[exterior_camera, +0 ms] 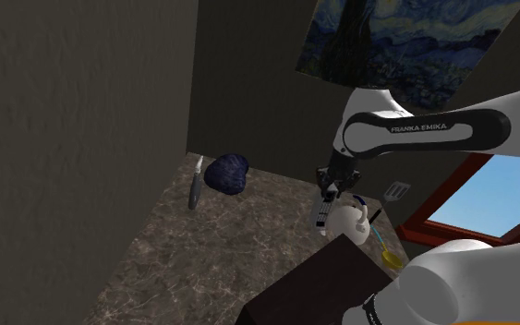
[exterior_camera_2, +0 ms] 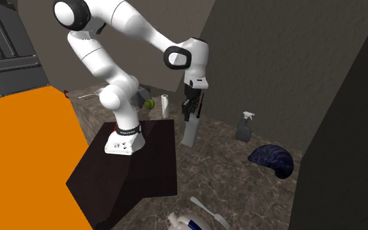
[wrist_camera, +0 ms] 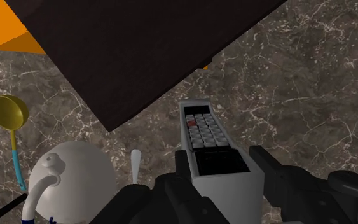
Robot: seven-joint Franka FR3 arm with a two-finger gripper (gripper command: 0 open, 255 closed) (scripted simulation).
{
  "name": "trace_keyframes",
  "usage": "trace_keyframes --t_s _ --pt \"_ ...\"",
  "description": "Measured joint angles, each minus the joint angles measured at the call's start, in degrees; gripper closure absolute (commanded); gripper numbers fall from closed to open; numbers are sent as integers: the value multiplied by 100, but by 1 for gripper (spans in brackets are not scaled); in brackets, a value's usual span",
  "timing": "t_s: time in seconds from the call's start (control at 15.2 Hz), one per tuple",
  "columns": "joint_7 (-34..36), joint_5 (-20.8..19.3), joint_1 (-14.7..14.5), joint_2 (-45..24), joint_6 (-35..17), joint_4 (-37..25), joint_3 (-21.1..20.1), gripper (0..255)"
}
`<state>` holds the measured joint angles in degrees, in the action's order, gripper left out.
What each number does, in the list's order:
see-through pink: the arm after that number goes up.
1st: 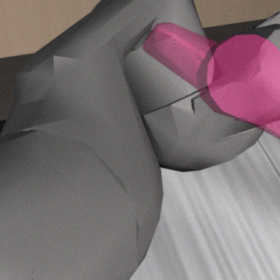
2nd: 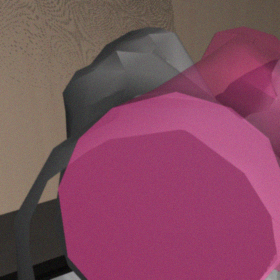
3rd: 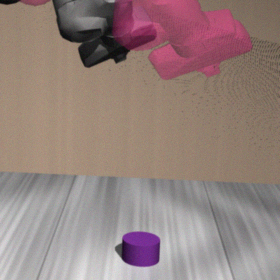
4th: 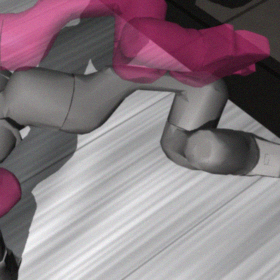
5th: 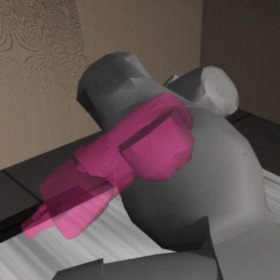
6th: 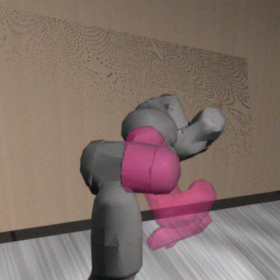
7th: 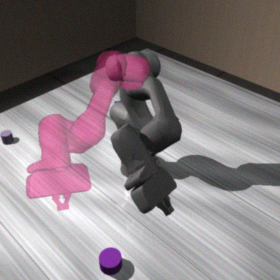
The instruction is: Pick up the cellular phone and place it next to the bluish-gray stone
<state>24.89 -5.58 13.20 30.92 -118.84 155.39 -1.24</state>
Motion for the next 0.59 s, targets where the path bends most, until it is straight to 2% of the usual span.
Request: trace_keyframes --t_s 0.59 --pt "-81 38 -14 333 793 -463 7 255"
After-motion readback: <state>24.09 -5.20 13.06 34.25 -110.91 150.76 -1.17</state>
